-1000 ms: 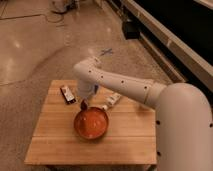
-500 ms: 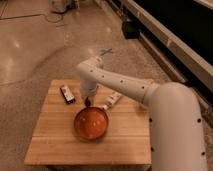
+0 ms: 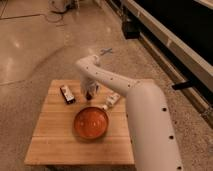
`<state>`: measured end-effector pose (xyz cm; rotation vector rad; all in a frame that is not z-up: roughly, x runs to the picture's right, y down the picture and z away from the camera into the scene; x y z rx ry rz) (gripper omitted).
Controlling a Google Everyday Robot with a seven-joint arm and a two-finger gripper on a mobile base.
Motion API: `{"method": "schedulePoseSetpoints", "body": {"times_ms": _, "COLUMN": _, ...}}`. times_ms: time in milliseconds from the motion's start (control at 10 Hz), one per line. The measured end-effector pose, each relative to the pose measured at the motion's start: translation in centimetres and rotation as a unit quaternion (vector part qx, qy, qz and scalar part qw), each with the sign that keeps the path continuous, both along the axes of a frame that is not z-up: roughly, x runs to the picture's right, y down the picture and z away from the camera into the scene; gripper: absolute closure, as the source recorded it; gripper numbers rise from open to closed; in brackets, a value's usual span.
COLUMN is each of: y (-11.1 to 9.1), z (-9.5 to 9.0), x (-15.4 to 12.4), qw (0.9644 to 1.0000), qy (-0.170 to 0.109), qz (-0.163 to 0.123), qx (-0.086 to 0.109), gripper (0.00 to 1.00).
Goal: Place the pepper on the white sponge
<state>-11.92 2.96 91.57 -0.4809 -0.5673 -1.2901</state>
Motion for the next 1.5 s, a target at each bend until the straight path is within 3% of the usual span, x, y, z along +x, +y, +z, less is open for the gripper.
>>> {"method": "schedulePoseSetpoints", "body": {"times_ms": 400, "y": -2.5, "z": 3.7, "x": -2.7, "qw": 0.9997, "qy": -0.020, "qz": -0.013, "qx": -0.003, "gripper": 1.00}}
{"method": "schedulePoseSetpoints", "body": {"times_ms": 1000, "y": -4.5, "z": 7.4, "x": 0.5, "qw": 0.9997, "qy": 0.024, "qz": 0.002, "qx": 0.011, "gripper": 0.98}}
{"method": "schedulePoseSetpoints", "body": {"times_ms": 1500, "y": -3.5, "z": 7.6, "x": -1.6, "qw": 0.9997, "qy": -0.003, "qz": 0.026, "qx": 0.000, "gripper": 0.51}}
